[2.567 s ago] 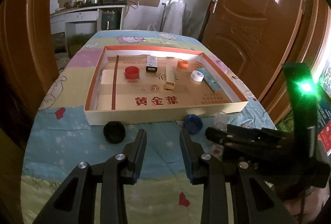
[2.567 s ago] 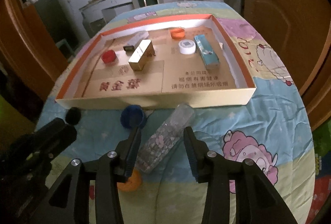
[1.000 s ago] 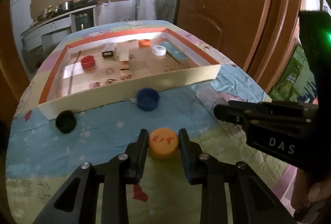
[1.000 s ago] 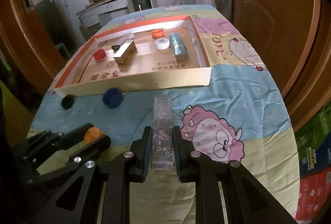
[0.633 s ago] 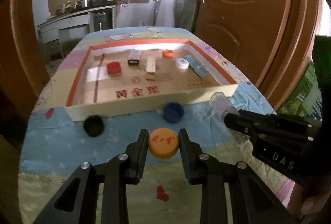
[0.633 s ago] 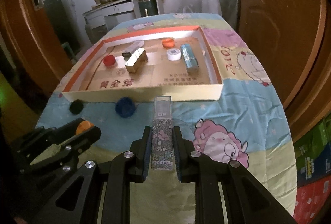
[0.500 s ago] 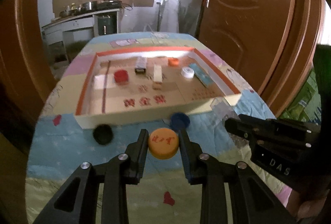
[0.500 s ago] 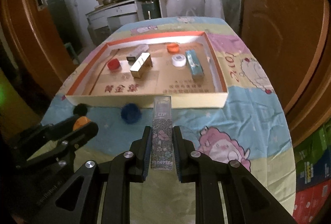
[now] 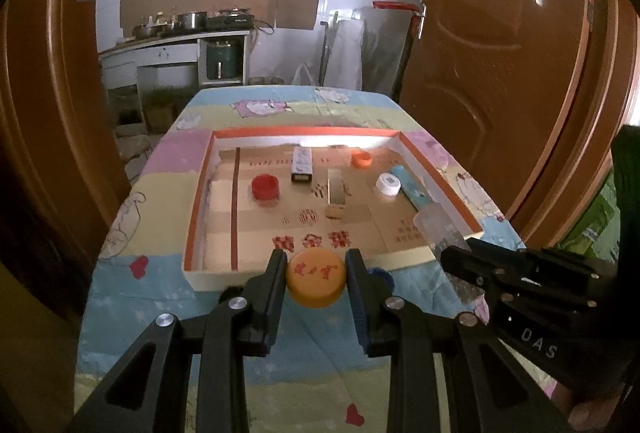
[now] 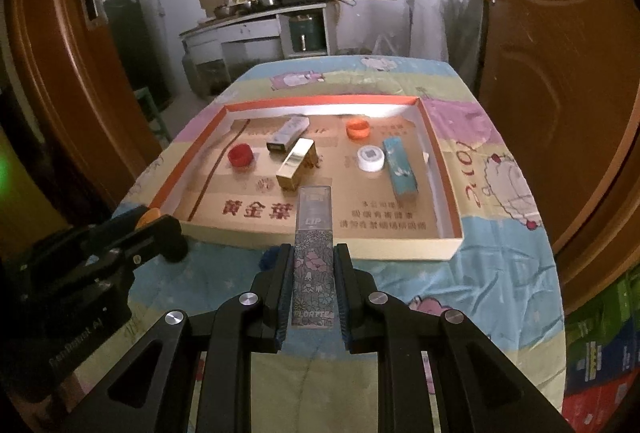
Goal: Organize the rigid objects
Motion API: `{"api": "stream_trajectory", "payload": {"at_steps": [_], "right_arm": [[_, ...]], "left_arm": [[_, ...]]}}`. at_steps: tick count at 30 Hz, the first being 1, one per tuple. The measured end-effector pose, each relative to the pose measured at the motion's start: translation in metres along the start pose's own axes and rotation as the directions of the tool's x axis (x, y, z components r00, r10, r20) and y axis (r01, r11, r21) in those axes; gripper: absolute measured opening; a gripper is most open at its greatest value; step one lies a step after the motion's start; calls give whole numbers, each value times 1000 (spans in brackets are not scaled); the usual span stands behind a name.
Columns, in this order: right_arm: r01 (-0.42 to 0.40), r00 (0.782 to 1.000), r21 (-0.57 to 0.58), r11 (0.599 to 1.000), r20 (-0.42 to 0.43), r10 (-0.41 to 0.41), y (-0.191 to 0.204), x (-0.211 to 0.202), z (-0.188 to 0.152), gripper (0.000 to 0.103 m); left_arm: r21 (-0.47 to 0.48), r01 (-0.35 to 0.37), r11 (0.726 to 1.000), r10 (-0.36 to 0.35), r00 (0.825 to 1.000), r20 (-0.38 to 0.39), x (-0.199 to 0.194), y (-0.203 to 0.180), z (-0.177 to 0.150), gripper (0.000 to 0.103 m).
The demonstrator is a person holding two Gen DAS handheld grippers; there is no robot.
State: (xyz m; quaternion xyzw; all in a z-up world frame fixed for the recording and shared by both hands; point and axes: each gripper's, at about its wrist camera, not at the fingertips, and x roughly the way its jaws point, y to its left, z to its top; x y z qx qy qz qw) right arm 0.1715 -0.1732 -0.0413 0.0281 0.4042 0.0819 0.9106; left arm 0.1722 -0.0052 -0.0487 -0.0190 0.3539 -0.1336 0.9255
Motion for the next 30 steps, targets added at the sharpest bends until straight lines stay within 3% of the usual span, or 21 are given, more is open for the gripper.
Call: {"api": "stream_trajectory", "payload": {"at_steps": [13, 30], "right_arm": [[-11, 1000, -15, 1000, 17, 12, 3, 7, 23, 20], [-13, 1000, -41, 999, 12, 14, -1, 29, 60, 20]], "left_arm": [[-3, -19, 1000, 19, 999, 28, 8, 9, 30, 30], [-31, -38, 999, 37, 999, -7, 44, 35, 62, 30]]}}
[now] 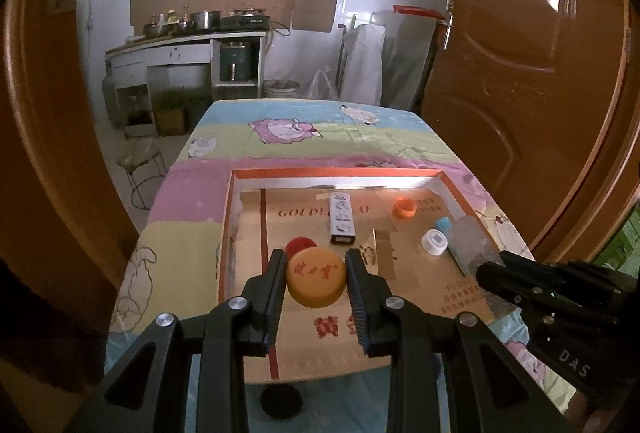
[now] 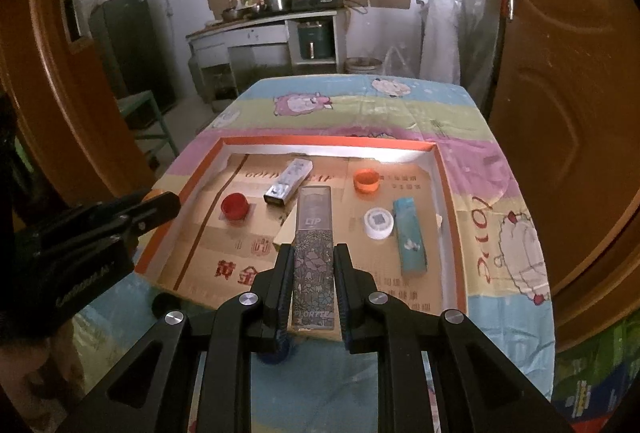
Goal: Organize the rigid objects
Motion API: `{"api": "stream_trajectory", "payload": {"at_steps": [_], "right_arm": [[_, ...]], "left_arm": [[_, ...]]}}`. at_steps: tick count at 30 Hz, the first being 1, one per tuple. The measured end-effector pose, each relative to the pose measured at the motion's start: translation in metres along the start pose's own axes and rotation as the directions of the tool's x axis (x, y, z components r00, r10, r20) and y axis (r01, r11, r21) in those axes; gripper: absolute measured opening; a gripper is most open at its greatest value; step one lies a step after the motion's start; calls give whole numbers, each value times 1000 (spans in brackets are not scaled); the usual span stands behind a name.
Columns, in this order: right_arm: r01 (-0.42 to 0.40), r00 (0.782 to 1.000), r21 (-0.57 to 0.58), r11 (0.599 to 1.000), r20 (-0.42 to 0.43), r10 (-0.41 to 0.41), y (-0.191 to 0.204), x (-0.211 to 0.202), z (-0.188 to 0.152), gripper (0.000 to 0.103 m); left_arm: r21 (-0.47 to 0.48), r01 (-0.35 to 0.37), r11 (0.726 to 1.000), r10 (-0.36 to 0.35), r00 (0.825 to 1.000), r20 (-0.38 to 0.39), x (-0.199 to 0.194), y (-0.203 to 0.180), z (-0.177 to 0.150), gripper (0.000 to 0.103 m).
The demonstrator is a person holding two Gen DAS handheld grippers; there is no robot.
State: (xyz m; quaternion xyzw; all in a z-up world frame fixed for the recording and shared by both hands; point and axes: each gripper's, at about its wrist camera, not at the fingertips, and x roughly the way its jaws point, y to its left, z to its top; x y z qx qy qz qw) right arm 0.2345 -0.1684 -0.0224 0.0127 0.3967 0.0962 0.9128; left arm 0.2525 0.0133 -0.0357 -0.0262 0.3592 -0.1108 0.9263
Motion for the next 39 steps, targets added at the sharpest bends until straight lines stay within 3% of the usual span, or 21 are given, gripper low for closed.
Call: {"api": "stream_trajectory", "payload": {"at_steps": [16, 39], "right_arm": [[-14, 999, -33, 999, -47, 12, -4, 49, 35, 20], [-23, 996, -36, 999, -91, 20, -13, 103, 63, 20]], "left_arm": [[-1, -24, 1000, 24, 998, -50, 50, 15, 29, 30], [-21, -34, 999, 32, 992, -118, 98, 35, 42, 30]]}}
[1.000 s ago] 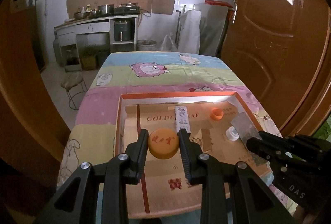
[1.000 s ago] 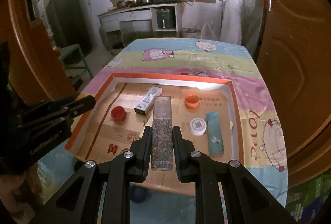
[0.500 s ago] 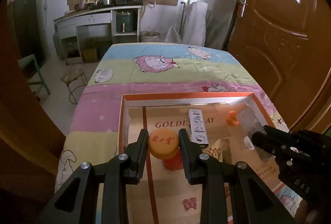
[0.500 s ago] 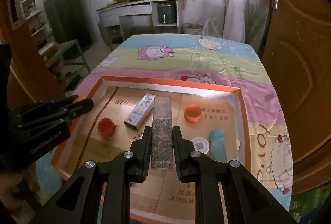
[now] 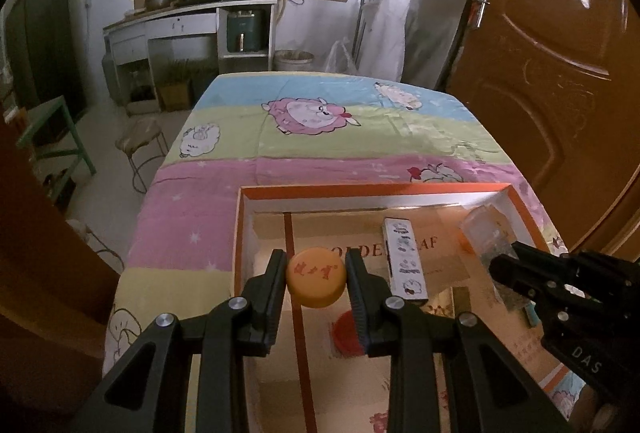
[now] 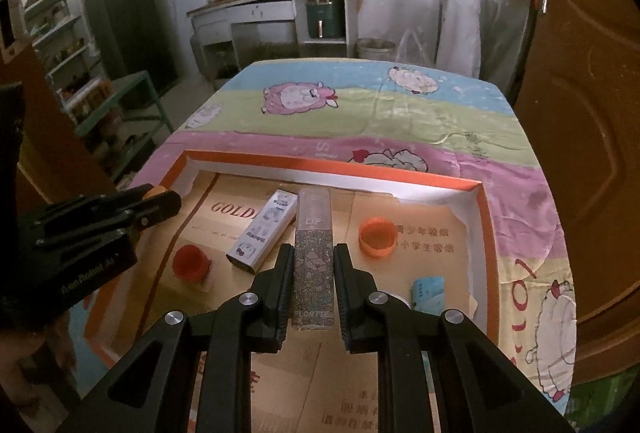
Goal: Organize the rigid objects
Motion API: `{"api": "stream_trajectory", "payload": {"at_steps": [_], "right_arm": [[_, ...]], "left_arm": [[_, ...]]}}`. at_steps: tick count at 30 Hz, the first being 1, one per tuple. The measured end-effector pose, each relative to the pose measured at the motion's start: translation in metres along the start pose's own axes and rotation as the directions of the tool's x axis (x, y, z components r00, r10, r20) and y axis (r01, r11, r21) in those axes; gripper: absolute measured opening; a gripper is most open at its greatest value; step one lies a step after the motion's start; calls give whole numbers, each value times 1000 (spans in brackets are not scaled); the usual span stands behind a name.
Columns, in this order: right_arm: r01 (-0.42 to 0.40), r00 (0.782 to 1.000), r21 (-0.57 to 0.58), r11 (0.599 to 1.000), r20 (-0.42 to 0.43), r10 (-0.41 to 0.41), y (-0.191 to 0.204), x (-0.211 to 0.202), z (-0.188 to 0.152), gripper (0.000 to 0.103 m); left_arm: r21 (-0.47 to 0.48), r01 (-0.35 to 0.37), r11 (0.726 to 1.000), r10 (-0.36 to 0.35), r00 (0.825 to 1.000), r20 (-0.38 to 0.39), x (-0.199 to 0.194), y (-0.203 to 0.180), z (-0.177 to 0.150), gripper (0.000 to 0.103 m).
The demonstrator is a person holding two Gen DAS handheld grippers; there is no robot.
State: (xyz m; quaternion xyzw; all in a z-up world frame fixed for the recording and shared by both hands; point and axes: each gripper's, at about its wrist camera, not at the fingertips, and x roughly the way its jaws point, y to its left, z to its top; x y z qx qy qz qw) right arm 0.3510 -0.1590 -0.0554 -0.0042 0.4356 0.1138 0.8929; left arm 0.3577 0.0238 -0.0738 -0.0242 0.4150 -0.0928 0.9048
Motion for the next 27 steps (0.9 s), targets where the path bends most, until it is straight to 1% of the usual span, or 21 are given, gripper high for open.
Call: {"api": "stream_trajectory", "payload": {"at_steps": [12, 20, 27], "right_arm": [[-4, 1000, 9, 1000, -28, 4, -4, 23, 4, 20], [0, 999, 5, 1000, -42, 0, -4, 29, 5, 20], [-1, 998, 5, 1000, -58, 1, -4, 37, 4, 20]], "left_arm": [[-18, 3, 1000, -4, 1000, -30, 16, 9, 5, 30], [-16, 0, 1000, -1, 999, -45, 23, 10, 7, 30], [-28, -2, 1000, 0, 997, -76, 33, 14, 4, 30]]}}
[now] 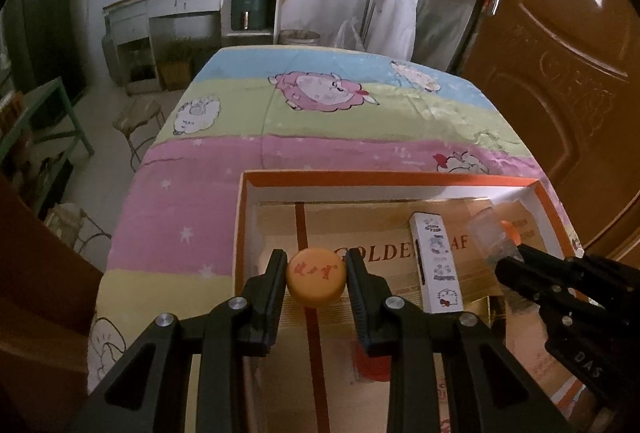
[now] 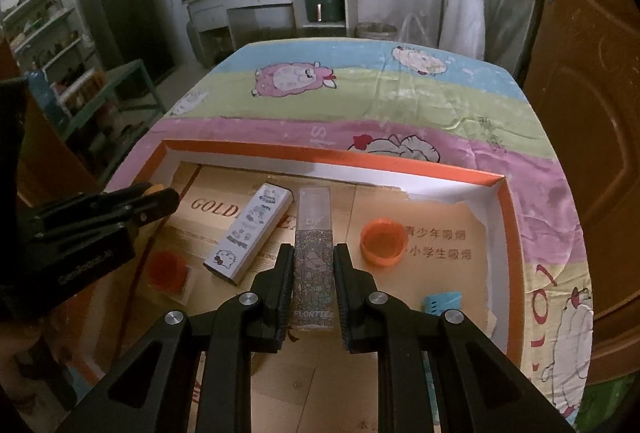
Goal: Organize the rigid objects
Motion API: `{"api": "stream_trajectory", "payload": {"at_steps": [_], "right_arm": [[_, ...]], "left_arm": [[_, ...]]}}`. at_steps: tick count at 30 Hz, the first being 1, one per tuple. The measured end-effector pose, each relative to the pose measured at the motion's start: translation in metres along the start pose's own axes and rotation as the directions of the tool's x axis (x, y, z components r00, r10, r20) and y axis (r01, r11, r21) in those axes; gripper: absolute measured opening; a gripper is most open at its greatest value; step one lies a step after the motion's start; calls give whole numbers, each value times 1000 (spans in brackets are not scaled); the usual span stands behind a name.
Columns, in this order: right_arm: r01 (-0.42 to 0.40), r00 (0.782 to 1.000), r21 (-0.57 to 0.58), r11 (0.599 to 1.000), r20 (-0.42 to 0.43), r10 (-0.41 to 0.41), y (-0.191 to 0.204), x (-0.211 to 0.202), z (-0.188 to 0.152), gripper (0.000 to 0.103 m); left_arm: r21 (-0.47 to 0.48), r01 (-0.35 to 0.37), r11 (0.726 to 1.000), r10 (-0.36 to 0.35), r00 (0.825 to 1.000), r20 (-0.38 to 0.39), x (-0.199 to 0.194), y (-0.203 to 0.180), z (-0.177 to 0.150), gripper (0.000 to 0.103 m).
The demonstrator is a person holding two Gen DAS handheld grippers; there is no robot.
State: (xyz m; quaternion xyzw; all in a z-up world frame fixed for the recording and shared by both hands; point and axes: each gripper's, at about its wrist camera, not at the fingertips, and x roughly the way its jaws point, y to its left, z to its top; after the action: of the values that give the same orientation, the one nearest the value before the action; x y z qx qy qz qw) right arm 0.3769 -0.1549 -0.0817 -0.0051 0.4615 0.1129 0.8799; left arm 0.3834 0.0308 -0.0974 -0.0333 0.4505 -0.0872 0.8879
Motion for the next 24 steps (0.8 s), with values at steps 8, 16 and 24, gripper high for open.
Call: {"api": "stream_trajectory", "payload": {"at_steps": [8, 16, 24], "right_arm": [[0, 1000, 0, 1000, -23, 0, 0, 9, -1, 20], [9, 999, 0, 1000, -31, -9, 0, 13, -2, 20], [14, 999, -1, 1000, -29, -14, 0, 13, -3, 20]], "left_arm": [[5, 1, 1000, -1, 1000, -18, 8, 0, 0, 30], [12, 9, 1000, -8, 999, -32, 11, -2, -3, 31], [15, 22, 1000, -22, 999, -34, 12, -4, -4, 31]]}}
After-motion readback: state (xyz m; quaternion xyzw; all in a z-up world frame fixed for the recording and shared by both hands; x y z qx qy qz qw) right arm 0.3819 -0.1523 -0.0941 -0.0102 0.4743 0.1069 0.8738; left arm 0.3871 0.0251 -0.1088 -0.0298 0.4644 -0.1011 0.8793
